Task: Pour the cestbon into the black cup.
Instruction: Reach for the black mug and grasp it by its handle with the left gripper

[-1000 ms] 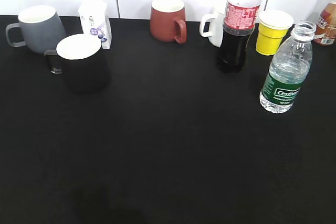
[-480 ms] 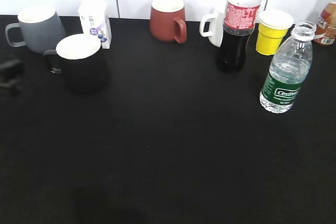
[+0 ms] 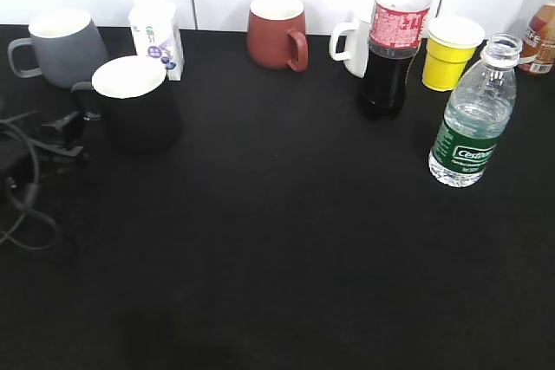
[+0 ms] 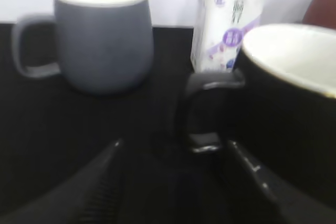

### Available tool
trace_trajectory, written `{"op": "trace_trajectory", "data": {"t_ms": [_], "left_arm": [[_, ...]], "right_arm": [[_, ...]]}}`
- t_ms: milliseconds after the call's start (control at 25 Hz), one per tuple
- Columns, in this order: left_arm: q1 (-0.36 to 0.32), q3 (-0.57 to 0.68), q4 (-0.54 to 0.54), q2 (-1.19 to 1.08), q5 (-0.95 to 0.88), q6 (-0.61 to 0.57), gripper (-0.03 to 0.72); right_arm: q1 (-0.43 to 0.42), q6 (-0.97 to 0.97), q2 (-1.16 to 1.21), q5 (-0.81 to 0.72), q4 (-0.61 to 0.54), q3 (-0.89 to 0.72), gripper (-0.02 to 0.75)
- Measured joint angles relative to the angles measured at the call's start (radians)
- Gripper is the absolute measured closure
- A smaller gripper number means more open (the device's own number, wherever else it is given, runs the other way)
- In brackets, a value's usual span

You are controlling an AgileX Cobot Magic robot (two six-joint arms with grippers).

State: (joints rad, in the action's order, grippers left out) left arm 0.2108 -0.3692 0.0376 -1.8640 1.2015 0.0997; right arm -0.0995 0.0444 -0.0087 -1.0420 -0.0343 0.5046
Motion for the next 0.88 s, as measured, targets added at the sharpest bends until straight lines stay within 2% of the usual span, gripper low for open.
{"op": "trace_trajectory", "data": {"t_ms": [440,520,640,720,760,840,880], "left_arm": [[-0.011,-0.149,-0.017,-0.093,-0.01,0.0,0.244],[-0.05,-0.178,-0.08,-0.121,-0.012,0.0,0.244],[-0.146,-0.28,-0.266,-0.182,-0.018,0.031,0.258],[-0.175,-0.359,-0.393,-0.233,-0.02,0.109,0.305],[-0.179,-0.396,-0.441,-0.253,-0.018,0.139,0.356],[-0.18,-0.433,-0.501,-0.269,-0.018,0.15,0.552],[-0.18,-0.438,-0.506,-0.27,-0.022,0.149,0.615]], "right_arm": [[0.0,0.0,0.0,0.0,0.0,0.0,0.183],[0.0,0.0,0.0,0.0,0.0,0.0,0.183],[0.0,0.0,0.0,0.0,0.0,0.0,0.183],[0.0,0.0,0.0,0.0,0.0,0.0,0.183],[0.0,0.0,0.0,0.0,0.0,0.0,0.183],[0.0,0.0,0.0,0.0,0.0,0.0,0.183],[0.0,0.0,0.0,0.0,0.0,0.0,0.183]]}}
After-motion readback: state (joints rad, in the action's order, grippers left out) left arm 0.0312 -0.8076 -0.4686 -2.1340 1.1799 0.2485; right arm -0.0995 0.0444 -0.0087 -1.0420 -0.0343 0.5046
